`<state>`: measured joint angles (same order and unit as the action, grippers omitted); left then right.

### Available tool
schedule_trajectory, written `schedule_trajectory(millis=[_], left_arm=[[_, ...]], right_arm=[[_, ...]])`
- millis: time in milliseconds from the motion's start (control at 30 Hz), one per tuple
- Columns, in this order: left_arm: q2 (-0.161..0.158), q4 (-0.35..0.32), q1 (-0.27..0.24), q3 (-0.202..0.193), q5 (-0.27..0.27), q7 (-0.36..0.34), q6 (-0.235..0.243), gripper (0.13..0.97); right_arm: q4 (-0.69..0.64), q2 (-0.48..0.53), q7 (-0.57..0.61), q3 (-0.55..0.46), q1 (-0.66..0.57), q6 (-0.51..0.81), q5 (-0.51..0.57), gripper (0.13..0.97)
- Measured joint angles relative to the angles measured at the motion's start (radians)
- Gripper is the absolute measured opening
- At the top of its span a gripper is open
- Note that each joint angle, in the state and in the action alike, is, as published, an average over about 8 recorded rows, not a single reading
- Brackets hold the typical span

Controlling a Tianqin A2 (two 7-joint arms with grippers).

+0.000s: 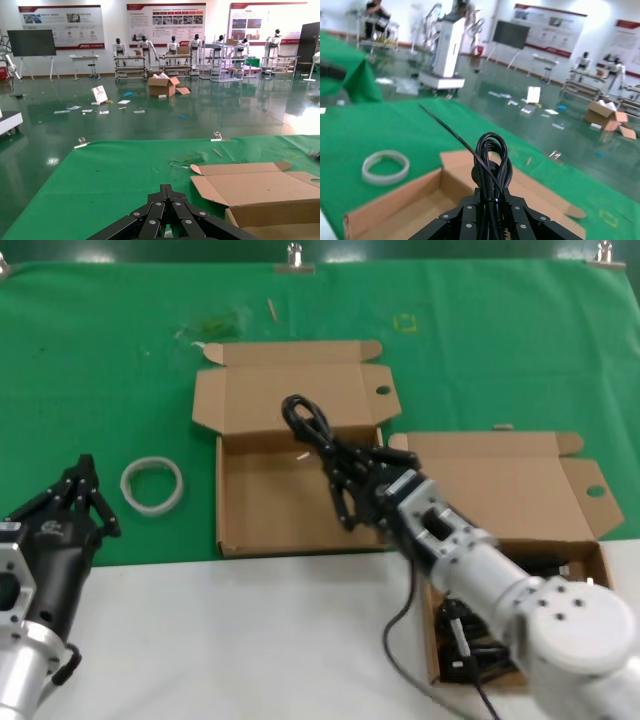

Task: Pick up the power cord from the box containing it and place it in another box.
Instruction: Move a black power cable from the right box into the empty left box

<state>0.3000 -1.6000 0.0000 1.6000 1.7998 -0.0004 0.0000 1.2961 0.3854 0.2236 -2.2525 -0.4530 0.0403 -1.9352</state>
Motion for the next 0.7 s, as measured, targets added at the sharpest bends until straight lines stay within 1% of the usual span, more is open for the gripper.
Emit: schedule_trajectory(millis=[167,300,533,633,700], left_arm=[[0.000,0.000,0.000,0.000,0.000,0.000,0.000,0.140],[0.000,0.000,0.000,0.000,0.000,0.000,0.000,0.140],[0.000,0.000,0.000,0.000,0.000,0.000,0.000,0.140],[0.000,0.000,0.000,0.000,0.000,0.000,0.000,0.142],[0.000,0.000,0.000,0.000,0.000,0.000,0.000,0.147]], right_arm=[[-0.134,-0.101,0.051,0.039,-0.028,0.058,0.079,0.214],[-0.181,-0.136,0.058,0.064,-0.028,0.080,0.130,0.229],[-0.182,-0.140,0.013,0.092,-0.011,0.090,0.198,0.267],[-0.145,-0.119,-0.037,0.093,-0.002,0.079,0.212,0.307],[-0.096,-0.088,-0.082,0.085,0.004,0.060,0.202,0.334]])
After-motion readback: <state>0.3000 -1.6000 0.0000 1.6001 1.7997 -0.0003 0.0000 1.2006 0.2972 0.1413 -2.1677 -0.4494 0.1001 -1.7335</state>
